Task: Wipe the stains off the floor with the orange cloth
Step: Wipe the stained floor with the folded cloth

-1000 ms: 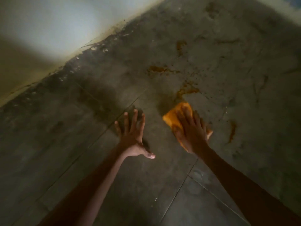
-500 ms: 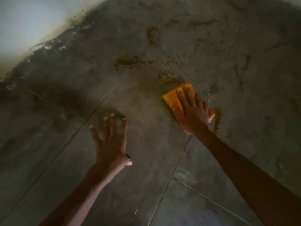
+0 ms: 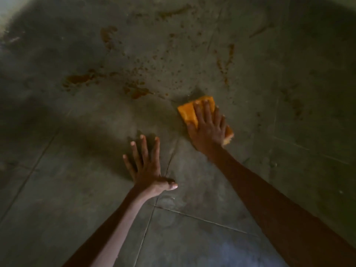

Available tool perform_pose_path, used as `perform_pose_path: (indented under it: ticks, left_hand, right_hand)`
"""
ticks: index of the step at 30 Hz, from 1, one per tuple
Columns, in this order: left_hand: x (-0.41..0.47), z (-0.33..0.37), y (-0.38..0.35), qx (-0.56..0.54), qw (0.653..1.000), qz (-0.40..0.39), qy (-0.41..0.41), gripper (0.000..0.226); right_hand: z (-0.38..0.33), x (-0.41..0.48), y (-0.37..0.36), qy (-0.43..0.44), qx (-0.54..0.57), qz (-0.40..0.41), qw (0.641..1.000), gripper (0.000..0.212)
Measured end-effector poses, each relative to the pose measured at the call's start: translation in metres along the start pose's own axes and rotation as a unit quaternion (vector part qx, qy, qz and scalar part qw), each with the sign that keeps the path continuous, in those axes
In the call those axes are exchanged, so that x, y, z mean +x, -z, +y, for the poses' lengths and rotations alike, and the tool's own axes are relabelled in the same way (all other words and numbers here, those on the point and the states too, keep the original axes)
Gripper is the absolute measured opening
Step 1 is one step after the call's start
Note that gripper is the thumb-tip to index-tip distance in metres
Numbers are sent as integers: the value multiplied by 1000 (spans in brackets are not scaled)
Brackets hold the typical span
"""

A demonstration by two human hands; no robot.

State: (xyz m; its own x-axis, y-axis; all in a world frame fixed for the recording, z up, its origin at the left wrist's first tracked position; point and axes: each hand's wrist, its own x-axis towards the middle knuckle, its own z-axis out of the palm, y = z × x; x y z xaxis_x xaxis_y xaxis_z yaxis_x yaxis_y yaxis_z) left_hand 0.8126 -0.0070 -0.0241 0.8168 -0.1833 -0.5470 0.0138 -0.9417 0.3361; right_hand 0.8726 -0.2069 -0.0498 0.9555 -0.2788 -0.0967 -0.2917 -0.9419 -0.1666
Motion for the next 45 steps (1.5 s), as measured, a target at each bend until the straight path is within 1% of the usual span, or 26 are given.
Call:
perform_pose_path:
  ticks: [1,2,3,4,5,7,8,10,12,13,15,19,22,25,27,29,31,33,35,36,38,40,42,43,44,45]
  left_hand:
    - [1,1,1,1,1000,-7,7,152]
    - [1,3,3,3,1000,-14,15,152]
    - [0,5,4,3,1000,-19,23,153]
    - [-1,6,6,3,999,-18,33,154]
    - [-1,10,7,4,999,-18,41,155]
    - [-1,15,7,4,998,-22,59,155]
    - [-1,16,8,5,998,-26,64,155]
    - [-1,18,8,11,997,-30,71,155]
    - [0,20,8,13,996,-34,79,154]
    - [0,20,9,7,996,-42,84,154]
    - [-1,23,12,4,995,-49,87,155]
    - [-2,28,15,13,993,-54,100,157]
    - [-3,29,16,18,993,-54,105,158]
    - [0,27,11,21,993,-44,107,158]
    - [2,26,8,32,993,-19,109,158]
    - [6,28,6,37,993,-13,112,158]
    - [3,28,6,39,991,-9,125,157]
    - [4,32,3,54,990,-4,130,157]
    - [7,32,3,67,989,-8,132,160]
    - [7,32,3,72,989,-4,130,161]
    - [4,39,4,72,988,17,135,162]
    - [-2,48,-7,86,989,56,104,155]
    - [-14,68,-26,78,989,112,48,139]
    - [-20,83,-35,56,990,126,35,130]
    - [-22,101,-42,27,991,132,26,122]
    - [-23,122,-46,4,992,127,8,119]
  right_hand:
    - [-8,1,0,-8,8,-2,1000,69]
    - [-9,-13,1,26,2,-8,1000,70]
    - [-2,-40,0,87,-15,-27,996,71]
    - [12,-75,1,152,-31,-47,987,71]
    - [35,-106,4,194,-38,-61,978,71]
    - [85,-124,7,220,-60,-45,973,73]
    - [102,-112,8,199,-77,-33,976,74]
    - [113,-73,8,83,-55,-24,995,76]
    - [101,-42,9,-36,-27,-1,999,76]
    - [94,-37,7,-64,-26,16,998,76]
    - [90,-39,4,-77,-31,22,996,78]
    - [90,-36,7,-70,-36,13,997,79]
    - [91,-40,9,-63,-31,-16,997,77]
    - [72,15,12,-97,5,-10,995,77]
    - [44,63,11,-110,19,-16,994,79]
    - [20,77,10,-66,19,-35,997,78]
    - [18,37,11,61,9,-49,997,76]
    - [49,-30,16,160,-15,-61,985,75]
    - [107,-72,22,207,-29,-88,974,75]
    - [137,-78,25,199,-36,-93,975,75]
    - [184,-56,28,116,-61,-59,990,72]
    - [192,-14,28,-28,-30,-17,999,71]
    - [165,16,24,-122,6,10,992,72]
    - [154,17,22,-128,19,19,991,71]
    - [150,6,18,-90,13,23,996,71]
    - [154,-18,16,-29,-1,17,999,70]
